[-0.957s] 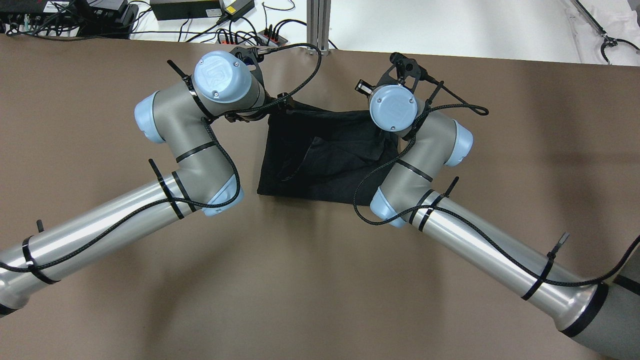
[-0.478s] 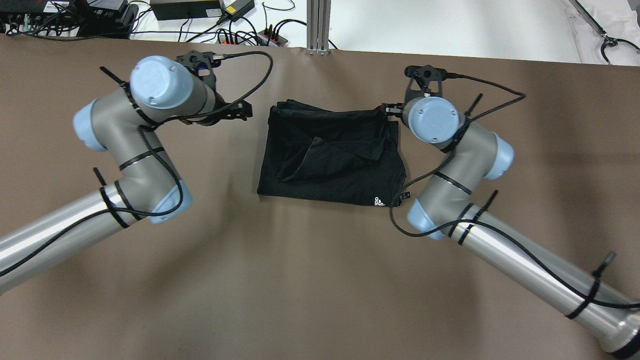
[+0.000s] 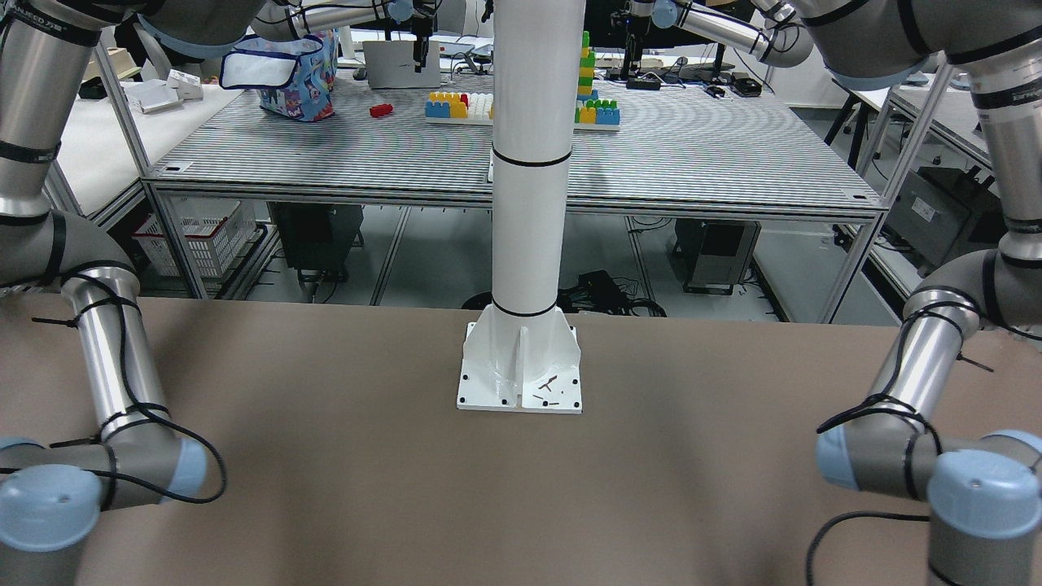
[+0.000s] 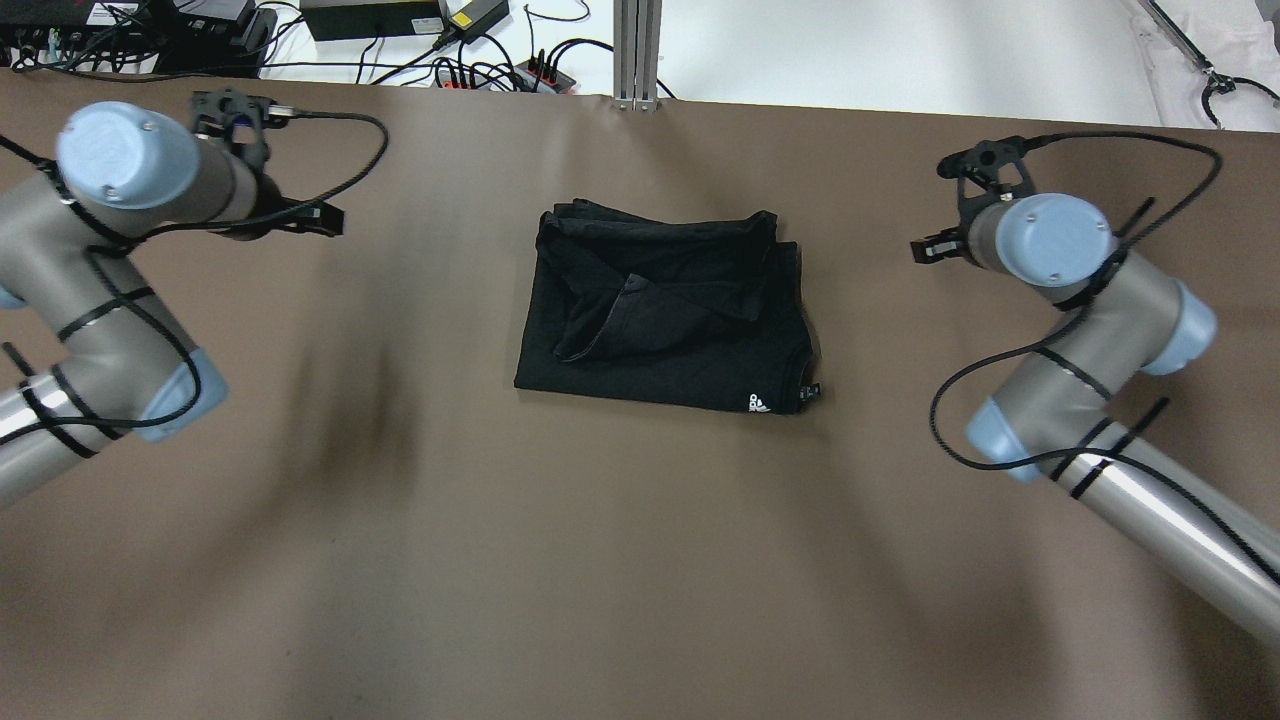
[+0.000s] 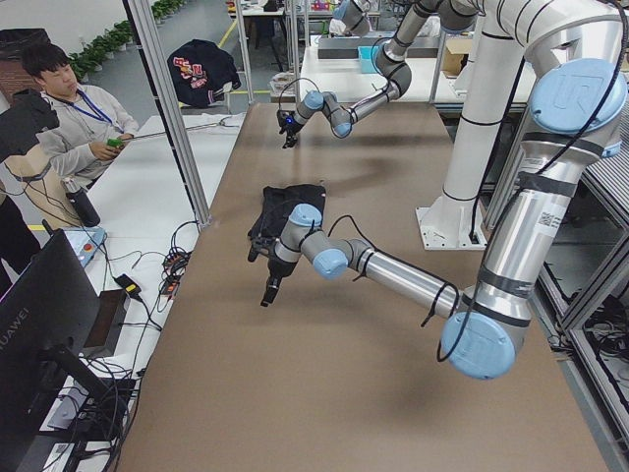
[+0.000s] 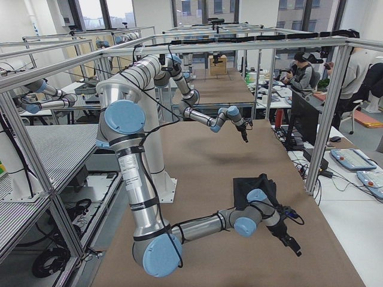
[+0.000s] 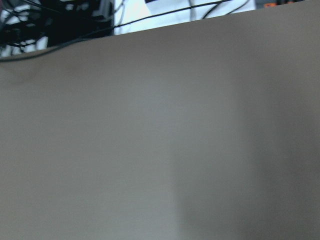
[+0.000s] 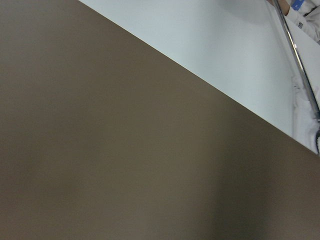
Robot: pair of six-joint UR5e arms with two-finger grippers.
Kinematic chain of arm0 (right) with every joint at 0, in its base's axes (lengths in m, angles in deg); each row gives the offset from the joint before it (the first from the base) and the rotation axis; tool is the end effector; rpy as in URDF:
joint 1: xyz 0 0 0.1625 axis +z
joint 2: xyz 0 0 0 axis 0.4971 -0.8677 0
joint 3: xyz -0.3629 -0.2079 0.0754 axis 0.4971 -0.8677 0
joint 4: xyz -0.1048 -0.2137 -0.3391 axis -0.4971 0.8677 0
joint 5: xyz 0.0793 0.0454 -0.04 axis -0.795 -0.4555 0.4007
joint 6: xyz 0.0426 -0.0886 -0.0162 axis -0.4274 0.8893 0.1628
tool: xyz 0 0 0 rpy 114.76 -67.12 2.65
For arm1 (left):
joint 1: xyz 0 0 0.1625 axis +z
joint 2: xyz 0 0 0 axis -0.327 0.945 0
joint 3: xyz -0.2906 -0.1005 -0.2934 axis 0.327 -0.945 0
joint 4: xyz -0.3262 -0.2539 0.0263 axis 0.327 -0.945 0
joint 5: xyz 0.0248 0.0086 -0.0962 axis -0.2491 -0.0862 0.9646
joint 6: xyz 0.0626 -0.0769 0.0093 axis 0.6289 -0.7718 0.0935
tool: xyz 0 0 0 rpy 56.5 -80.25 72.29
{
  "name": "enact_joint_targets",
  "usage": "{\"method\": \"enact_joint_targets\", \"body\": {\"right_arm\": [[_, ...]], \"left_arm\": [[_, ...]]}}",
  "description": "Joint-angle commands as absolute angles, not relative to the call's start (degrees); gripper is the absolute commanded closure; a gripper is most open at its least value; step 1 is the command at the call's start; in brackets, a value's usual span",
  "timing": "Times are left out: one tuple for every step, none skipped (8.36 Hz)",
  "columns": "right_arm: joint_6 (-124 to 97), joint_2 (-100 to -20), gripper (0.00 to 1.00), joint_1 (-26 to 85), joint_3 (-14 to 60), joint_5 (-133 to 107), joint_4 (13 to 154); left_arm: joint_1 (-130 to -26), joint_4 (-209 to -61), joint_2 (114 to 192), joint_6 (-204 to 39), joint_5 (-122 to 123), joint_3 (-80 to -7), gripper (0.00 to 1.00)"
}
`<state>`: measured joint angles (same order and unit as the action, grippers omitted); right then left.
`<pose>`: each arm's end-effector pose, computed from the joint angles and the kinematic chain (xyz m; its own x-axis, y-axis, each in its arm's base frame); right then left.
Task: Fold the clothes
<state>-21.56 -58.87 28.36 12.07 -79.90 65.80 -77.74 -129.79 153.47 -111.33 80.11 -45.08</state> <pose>-0.2428 -0.6435 0.4740 0.9302 -0.2261 0.2890 -0.0063 0.7777 0.6286 0.2384 -0.6115 0.4163 0.8200 0.0159 -0.5721 0.2600 0.8802 0.3971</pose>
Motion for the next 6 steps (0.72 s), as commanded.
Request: {"method": "enact_joint_targets", "body": {"right_arm": [[0.7,-67.4,0.06,42.6,14.9,-85.3,65.8],[6.5,-69.6,0.06,47.4,15.6,-85.3,65.9],[9.7,-71.9,0.06,50.7,18.2,-85.5,67.9],[11.1,-75.4,0.06,52.9,21.1,-85.0,68.5],[12.2,-79.0,0.06,54.4,21.7,-83.7,67.8],[13.9,-82.7,0.06,55.7,21.9,-81.8,66.4]], "left_arm": [[-90.1,-128.4,143.5,-90.0,80.0,-48.5,0.0],[-94.2,-128.4,141.0,-83.8,80.0,-48.5,0.0],[-97.7,-128.5,138.6,-80.6,79.9,-48.8,0.0],[-100.5,-128.6,135.8,-78.9,79.8,-50.0,0.0],[-101.3,-129.9,131.3,-76.8,79.3,-51.8,0.0],[-103.3,-131.7,128.2,-75.8,77.7,-52.1,0.0]]}}
